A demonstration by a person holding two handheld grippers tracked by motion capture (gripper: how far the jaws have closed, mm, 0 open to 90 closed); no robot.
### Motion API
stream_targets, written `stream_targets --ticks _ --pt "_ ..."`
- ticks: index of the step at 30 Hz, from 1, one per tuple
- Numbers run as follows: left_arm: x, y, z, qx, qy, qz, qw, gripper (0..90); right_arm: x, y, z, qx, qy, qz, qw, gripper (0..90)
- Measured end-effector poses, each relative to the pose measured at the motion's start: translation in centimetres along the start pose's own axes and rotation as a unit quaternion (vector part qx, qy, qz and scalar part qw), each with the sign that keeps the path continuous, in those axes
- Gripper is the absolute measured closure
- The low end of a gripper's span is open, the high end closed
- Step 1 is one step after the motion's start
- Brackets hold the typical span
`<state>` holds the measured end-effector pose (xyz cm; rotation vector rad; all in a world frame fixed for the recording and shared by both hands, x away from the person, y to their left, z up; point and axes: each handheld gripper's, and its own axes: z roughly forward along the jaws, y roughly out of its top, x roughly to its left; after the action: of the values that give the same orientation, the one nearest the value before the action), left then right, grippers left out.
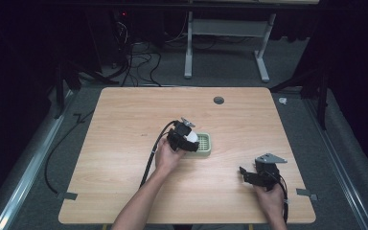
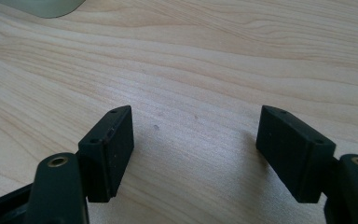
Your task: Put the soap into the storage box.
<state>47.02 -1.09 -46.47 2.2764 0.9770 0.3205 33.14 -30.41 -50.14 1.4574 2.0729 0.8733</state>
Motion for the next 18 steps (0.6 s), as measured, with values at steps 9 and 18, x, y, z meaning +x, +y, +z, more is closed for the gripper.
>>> stream_targets --ticks 9,18 --pt "-0.29 -0.03 0.2 0.005 0.005 0.01 0.9999 24.6 0.0 0.0 0.0 0.0 0.0 0.0 1.0 28.2" --pt "-0.43 -0.17 0.65 0.015 0.007 0.013 0.9998 24.5 0.02 0.0 0.0 0.0 0.0 0.001 1.0 28.2"
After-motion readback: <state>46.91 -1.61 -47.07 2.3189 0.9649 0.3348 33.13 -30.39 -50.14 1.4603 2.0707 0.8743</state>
